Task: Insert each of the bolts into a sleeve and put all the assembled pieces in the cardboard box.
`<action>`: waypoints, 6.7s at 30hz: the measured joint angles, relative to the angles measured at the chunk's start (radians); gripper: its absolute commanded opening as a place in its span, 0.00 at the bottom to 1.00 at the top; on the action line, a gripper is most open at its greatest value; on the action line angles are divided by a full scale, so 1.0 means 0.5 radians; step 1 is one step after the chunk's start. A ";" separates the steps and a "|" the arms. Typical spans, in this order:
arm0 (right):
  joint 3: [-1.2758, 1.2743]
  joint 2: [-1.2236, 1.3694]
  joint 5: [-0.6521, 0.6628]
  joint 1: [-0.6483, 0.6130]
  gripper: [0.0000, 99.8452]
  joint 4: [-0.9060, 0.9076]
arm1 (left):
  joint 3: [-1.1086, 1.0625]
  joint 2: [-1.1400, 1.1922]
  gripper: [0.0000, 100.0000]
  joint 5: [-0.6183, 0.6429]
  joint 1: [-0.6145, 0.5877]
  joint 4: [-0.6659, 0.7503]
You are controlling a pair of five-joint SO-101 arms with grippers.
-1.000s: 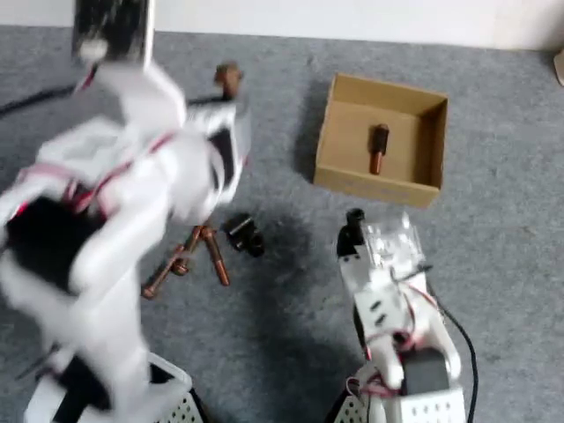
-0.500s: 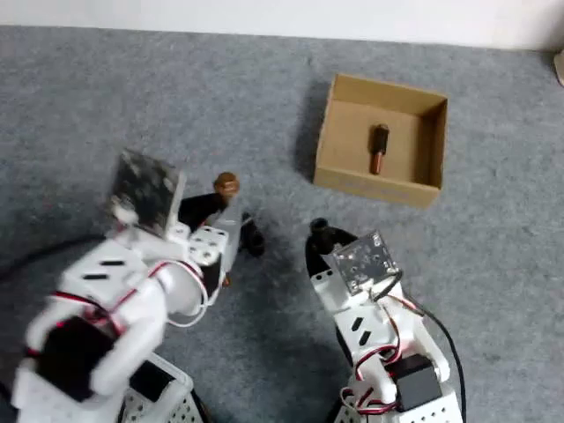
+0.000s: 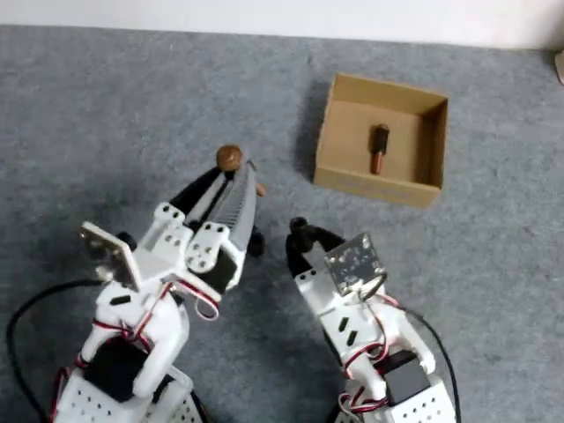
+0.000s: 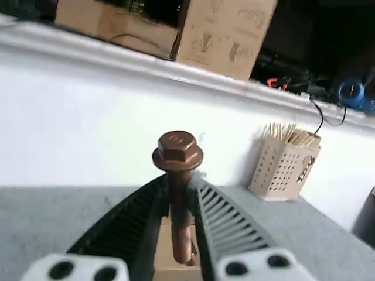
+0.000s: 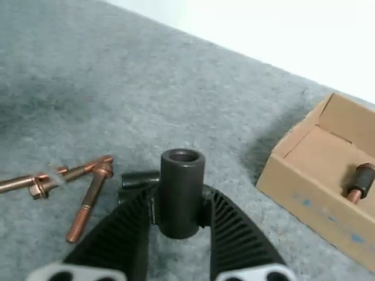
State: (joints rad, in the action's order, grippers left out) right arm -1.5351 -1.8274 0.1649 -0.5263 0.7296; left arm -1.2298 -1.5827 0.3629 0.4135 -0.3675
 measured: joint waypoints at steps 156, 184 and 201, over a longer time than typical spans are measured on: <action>0.101 0.003 0.068 -0.098 0.01 0.190 | -0.482 -0.043 0.01 0.411 0.353 -0.080; 0.304 0.000 0.080 -0.138 0.01 0.384 | -0.473 -0.018 0.24 0.408 0.423 -0.132; 0.138 0.003 0.080 -0.037 0.01 0.258 | -0.473 -0.018 0.22 0.405 0.163 -0.132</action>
State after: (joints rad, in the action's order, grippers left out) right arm -1.4661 -1.8259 0.2048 -0.5447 0.8585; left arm -1.4661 -1.5919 0.5654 0.4948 -0.4335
